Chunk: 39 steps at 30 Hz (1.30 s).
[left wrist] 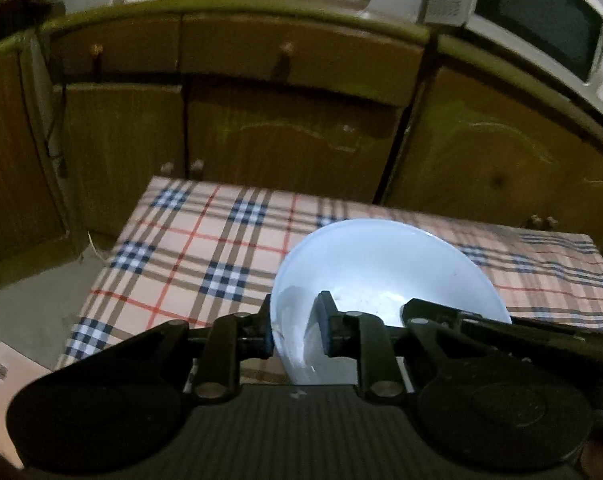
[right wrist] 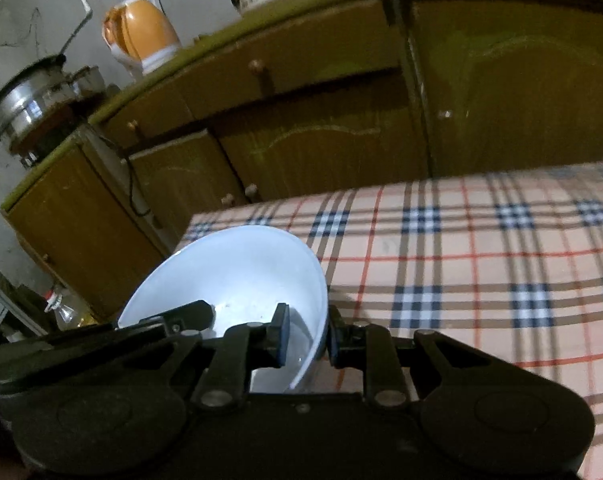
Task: Organize plates and bowls
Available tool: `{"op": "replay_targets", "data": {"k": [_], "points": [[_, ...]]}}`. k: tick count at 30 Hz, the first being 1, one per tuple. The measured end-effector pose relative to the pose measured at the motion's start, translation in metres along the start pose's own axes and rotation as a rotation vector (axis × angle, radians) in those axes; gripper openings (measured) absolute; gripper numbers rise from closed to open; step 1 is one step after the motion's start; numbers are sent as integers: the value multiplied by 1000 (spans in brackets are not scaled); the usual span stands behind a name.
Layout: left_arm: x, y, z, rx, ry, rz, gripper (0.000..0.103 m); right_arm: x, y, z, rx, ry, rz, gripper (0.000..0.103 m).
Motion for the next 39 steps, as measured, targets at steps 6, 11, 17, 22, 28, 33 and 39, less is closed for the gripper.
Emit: {"op": "replay_targets", "data": {"k": [6, 11, 17, 22, 28, 33, 39], "points": [[51, 2, 30, -33, 6, 50, 21, 67, -3, -1, 12, 12, 74, 25], [88, 7, 54, -51, 17, 81, 21, 115, 1, 3, 2, 18, 109, 25], [123, 17, 77, -73, 26, 108, 21, 169, 9, 5, -1, 33, 148, 25], [146, 30, 89, -82, 29, 119, 21, 203, 21, 7, -3, 41, 165, 25], [169, 43, 99, -88, 27, 130, 21, 236, 35, 11, -7, 40, 181, 25], [184, 54, 108, -94, 27, 136, 22, 257, 46, 12, -2, 46, 195, 25], [199, 66, 120, -117, 25, 146, 22, 278, 57, 18, -12, 51, 205, 25]]}}
Point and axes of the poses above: each gripper's, at about its wrist camera, not at the fingertips, and x roughly against the way its jaws point, z to its right, y to its underside, the point moved 2 cm from there along -x, roughly the way its jaws point, and after that the axes turned 1 degree about z, right-handed, at the moved point
